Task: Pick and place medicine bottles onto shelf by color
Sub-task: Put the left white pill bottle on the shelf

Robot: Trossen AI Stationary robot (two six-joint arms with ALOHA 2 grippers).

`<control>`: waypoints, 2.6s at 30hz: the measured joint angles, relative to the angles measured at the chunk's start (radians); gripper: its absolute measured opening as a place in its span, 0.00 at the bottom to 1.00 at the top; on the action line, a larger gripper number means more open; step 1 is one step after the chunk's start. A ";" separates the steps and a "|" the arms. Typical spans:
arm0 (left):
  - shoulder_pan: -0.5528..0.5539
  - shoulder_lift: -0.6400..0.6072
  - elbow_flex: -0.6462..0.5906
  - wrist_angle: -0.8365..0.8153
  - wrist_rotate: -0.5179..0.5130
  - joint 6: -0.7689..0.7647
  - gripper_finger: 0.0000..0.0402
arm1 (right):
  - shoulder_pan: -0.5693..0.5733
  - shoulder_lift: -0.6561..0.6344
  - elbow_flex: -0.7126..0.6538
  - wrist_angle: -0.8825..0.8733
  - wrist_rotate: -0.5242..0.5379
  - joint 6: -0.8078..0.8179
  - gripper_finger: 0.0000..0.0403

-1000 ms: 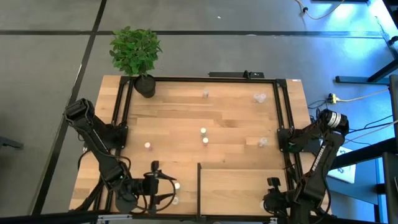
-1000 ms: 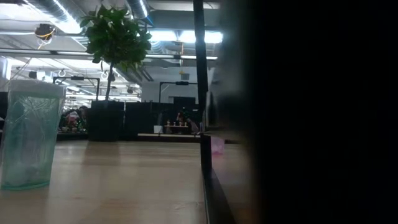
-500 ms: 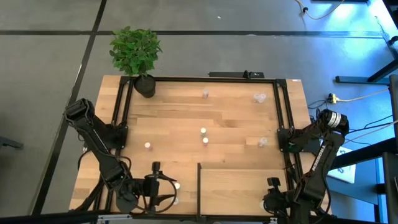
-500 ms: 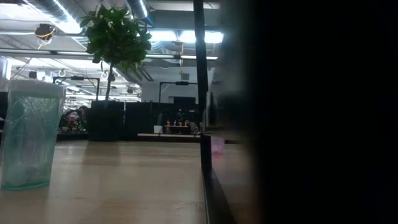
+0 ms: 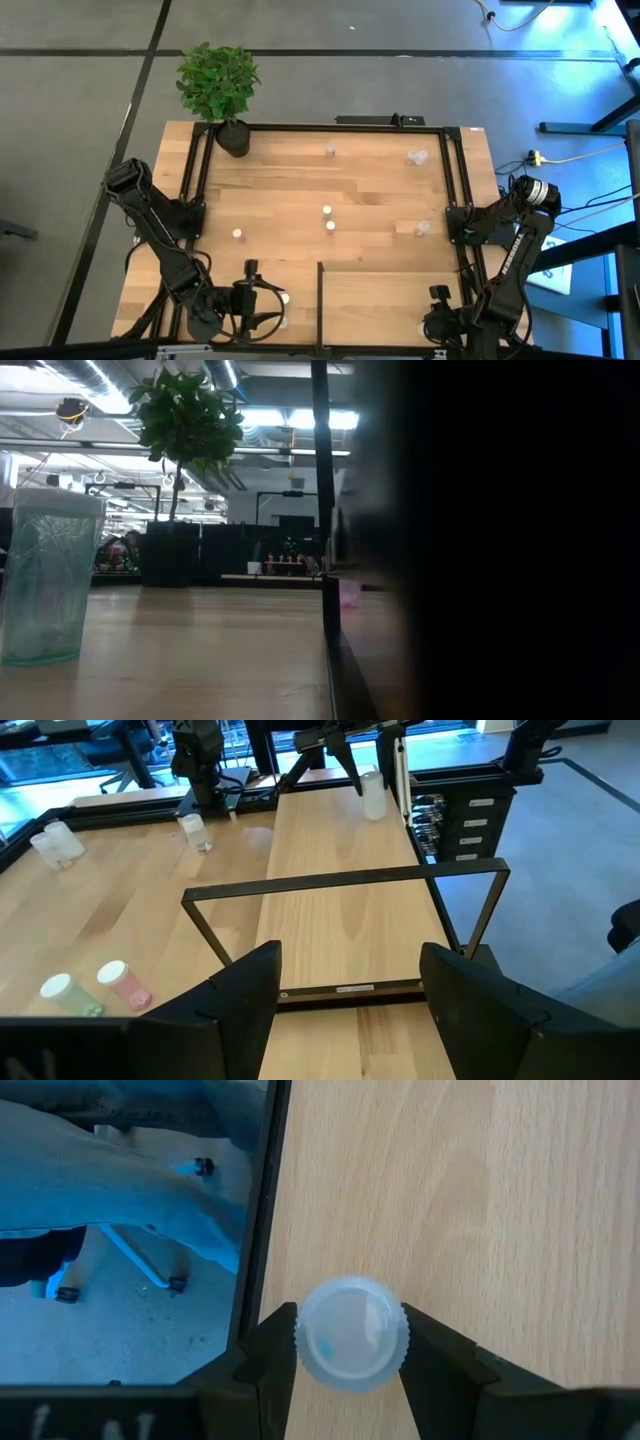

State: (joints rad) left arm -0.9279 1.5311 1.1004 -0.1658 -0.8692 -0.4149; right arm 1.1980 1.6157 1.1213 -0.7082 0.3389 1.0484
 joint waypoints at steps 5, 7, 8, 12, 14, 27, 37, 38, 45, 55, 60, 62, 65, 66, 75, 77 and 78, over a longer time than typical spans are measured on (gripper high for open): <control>0.000 0.000 0.000 0.000 0.000 0.000 0.58 | 0.000 0.000 0.000 0.000 -0.001 -0.008 0.39; 0.000 0.000 0.000 0.000 0.000 0.000 0.58 | 0.000 0.000 0.000 0.000 -0.001 -0.009 0.39; 0.000 0.000 0.000 0.000 0.000 0.000 0.58 | 0.000 0.000 0.000 0.000 0.000 -0.010 0.39; 0.000 0.000 0.000 0.000 0.000 0.000 0.58 | 0.000 0.000 0.000 0.000 0.000 -0.011 0.39; 0.000 0.000 0.000 0.000 0.000 0.000 0.58 | 0.000 0.000 0.000 0.000 -0.001 -0.011 0.39; 0.000 0.000 0.000 0.000 0.000 0.000 0.58 | 0.000 -0.001 0.000 -0.015 -0.002 -0.061 0.39; 0.000 0.000 0.000 0.000 0.000 0.000 0.58 | 0.000 -0.001 0.000 -0.022 -0.046 -0.062 0.39; 0.000 0.000 0.000 0.000 0.000 0.000 0.58 | 0.000 -0.001 0.000 -0.023 -0.046 -0.062 0.39; 0.000 0.000 0.000 -0.001 0.000 0.000 0.58 | 0.000 -0.001 0.000 -0.031 -0.045 -0.037 0.39; 0.000 0.000 0.000 -0.001 -0.001 0.000 0.58 | 0.000 -0.001 0.000 -0.030 -0.045 -0.032 0.39; 0.000 0.000 0.000 -0.001 -0.001 0.000 0.58 | 0.000 -0.001 0.000 -0.030 -0.045 -0.032 0.39; 0.000 0.000 0.000 -0.001 -0.001 0.000 0.58 | 0.000 -0.001 0.000 -0.029 -0.045 -0.032 0.39; 0.000 0.000 0.000 -0.001 0.000 0.000 0.58 | 0.000 -0.001 0.000 -0.029 -0.045 -0.032 0.39; 0.000 0.000 0.000 -0.001 -0.001 0.000 0.58 | 0.000 -0.001 0.000 -0.029 -0.045 -0.032 0.39; 0.000 0.000 0.000 -0.001 -0.001 0.000 0.58 | 0.000 -0.001 0.000 -0.031 -0.050 -0.035 0.39; 0.000 0.000 0.000 -0.001 -0.001 0.000 0.58 | 0.000 -0.001 0.000 -0.031 -0.052 -0.035 0.39; 0.000 0.000 0.000 -0.001 -0.001 0.000 0.58 | 0.000 -0.001 0.000 -0.031 -0.052 -0.035 0.39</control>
State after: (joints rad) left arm -0.9283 1.5311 1.1007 -0.1665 -0.8697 -0.4150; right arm 1.1980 1.6150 1.1213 -0.7393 0.2869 1.0134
